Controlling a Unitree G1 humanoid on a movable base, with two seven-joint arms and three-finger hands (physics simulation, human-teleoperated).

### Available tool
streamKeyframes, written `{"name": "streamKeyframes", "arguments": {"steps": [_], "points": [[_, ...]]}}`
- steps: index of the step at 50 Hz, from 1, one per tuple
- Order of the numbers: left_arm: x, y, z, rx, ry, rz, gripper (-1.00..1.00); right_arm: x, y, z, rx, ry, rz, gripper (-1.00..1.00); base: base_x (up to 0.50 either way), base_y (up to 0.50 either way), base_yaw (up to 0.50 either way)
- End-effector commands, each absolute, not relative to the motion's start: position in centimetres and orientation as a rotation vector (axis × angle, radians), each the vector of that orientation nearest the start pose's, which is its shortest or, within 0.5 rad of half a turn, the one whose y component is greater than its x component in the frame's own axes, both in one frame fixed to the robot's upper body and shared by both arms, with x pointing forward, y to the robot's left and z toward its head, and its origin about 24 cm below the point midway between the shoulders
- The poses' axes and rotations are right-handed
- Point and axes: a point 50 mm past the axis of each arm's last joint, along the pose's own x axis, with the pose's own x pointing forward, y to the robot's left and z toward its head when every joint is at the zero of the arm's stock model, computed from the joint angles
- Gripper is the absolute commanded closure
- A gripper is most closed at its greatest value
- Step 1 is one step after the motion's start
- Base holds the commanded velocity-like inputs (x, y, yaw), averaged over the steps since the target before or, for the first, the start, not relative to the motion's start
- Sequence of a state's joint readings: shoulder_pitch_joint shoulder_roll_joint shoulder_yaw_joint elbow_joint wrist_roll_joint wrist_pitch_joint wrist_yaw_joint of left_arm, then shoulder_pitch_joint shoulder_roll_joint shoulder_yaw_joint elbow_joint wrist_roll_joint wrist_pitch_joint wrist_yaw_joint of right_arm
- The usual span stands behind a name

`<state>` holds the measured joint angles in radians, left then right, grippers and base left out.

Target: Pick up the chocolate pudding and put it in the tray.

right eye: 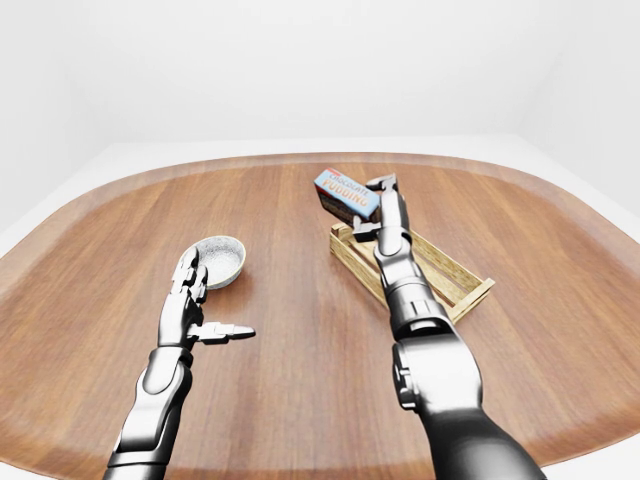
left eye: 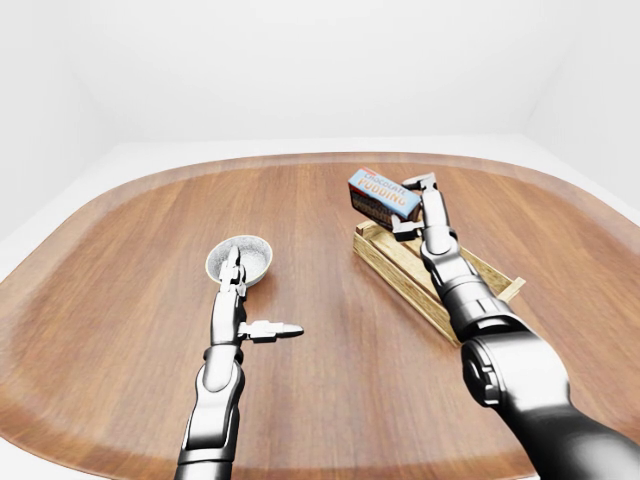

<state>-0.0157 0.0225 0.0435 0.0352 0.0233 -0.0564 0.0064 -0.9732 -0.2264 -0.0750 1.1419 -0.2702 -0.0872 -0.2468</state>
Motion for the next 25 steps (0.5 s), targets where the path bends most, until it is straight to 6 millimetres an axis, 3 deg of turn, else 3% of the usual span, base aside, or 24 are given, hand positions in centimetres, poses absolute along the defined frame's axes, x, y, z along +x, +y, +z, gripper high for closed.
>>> {"name": "streamKeyframes", "arguments": {"steps": [1,25], "points": [[25.6,16.2,4.1,0.036,-0.021,0.032,-1.00,40.4,-19.4,11.7,-0.471,0.050,-0.268,1.00,0.00,0.00,0.00],[25.7,16.3,4.1,0.035,-0.016,0.034,-1.00,39.9,-22.4,11.2,-0.500,0.097,-0.341,1.00,0.00,0.00,0.00]]}}
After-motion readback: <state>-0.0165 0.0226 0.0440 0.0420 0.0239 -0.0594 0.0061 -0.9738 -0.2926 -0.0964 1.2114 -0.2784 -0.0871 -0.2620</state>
